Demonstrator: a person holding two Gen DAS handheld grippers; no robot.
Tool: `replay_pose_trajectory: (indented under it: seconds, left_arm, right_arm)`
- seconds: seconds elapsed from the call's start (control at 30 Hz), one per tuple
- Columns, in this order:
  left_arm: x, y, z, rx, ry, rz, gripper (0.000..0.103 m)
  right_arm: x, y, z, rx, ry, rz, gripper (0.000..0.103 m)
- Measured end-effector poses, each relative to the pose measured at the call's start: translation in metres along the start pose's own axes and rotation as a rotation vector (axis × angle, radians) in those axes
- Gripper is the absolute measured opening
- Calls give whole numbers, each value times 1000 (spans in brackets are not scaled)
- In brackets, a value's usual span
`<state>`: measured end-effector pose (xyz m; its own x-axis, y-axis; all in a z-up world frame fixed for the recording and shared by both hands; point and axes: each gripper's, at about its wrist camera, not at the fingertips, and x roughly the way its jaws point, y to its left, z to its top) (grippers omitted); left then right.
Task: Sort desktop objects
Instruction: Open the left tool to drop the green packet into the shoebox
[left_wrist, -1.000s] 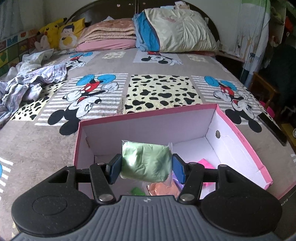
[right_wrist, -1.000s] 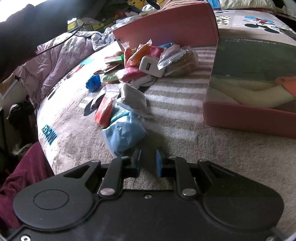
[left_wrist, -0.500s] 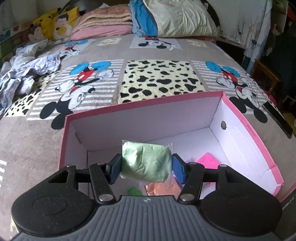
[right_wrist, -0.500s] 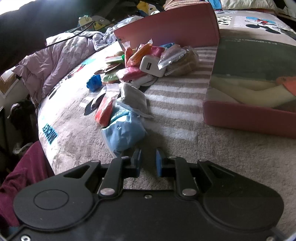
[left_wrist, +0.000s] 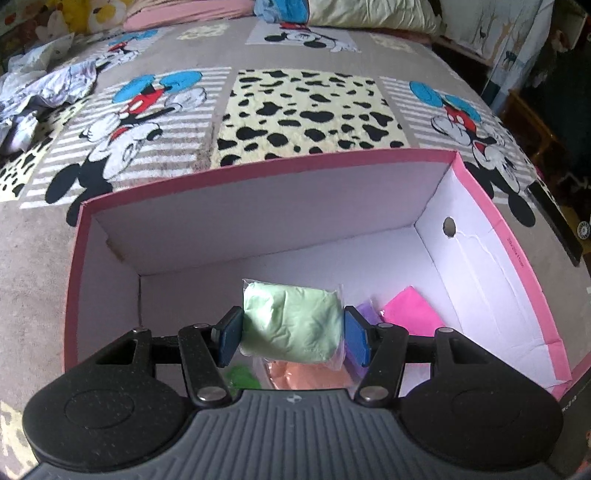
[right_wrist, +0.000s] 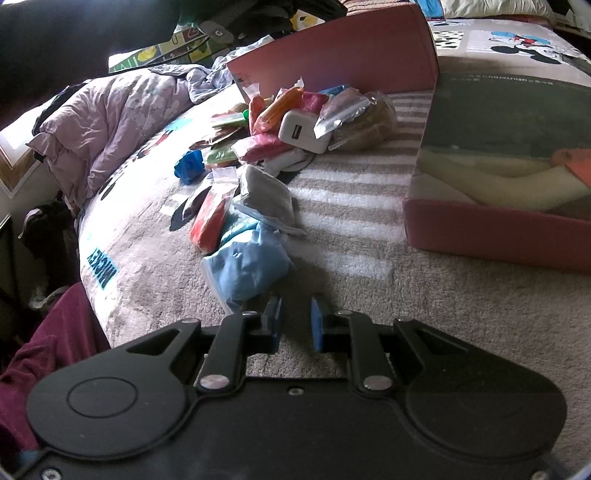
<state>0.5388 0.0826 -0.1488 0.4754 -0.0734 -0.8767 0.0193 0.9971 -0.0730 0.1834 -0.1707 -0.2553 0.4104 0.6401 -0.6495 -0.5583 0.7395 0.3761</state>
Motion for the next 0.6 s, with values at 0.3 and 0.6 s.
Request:
replay_pose_trajectory:
  seconds: [0.3, 0.6]
  left_arm:
    - [13, -3, -2, -9, 64, 6, 65]
    - [2, 1, -6, -37, 29, 2, 67]
  right_arm:
    - [0, -1, -1, 3, -1, 3, 14]
    - [0, -2, 0, 3, 1, 3, 14]
